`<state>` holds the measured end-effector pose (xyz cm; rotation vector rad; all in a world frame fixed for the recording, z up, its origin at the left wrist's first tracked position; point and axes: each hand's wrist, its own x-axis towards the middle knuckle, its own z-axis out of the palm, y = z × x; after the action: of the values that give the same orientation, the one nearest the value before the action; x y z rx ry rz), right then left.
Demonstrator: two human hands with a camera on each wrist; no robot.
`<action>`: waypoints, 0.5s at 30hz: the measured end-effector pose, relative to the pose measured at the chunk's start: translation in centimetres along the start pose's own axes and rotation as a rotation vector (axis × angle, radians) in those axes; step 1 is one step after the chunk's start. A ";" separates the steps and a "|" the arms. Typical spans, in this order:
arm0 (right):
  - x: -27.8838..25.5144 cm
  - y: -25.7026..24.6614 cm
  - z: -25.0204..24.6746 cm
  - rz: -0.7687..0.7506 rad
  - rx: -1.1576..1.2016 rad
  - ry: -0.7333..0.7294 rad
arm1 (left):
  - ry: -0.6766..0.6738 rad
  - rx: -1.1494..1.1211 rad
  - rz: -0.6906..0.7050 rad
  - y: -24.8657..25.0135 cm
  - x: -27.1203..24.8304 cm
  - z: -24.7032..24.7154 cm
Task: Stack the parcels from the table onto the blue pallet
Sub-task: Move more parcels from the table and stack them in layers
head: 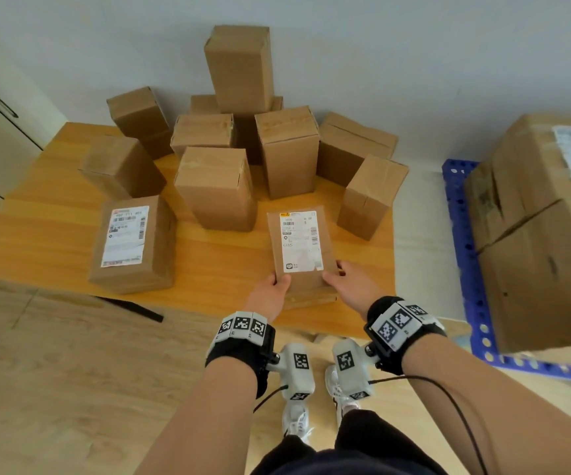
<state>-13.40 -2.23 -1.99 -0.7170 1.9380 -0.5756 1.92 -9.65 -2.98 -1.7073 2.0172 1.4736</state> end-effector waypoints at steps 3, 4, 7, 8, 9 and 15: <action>-0.7 0.2 0.1 -0.013 0.041 0.037 | -0.008 -0.014 0.012 -0.2 -1.0 -0.3; -1.1 0.2 0.1 -0.023 0.057 0.050 | -0.007 -0.033 0.016 -0.3 -1.4 -0.4; -2.4 -0.2 -0.1 -0.071 0.112 0.092 | 0.006 -0.085 0.043 -0.1 -2.7 -1.1; -2.8 -0.5 -0.3 -0.090 0.127 0.103 | 0.019 -0.099 0.061 0.0 -3.1 -1.4; -3.2 -0.9 -0.5 -0.114 0.139 0.117 | 0.035 -0.119 0.089 0.3 -3.4 -1.8; -5.0 -3.5 -2.2 -0.240 0.254 0.233 | 0.126 -0.238 0.303 3.2 -6.1 -4.6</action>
<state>-12.65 -1.06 4.30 -0.7501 1.9534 -1.0741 3.71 -9.06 5.08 -1.6712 2.3338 1.8058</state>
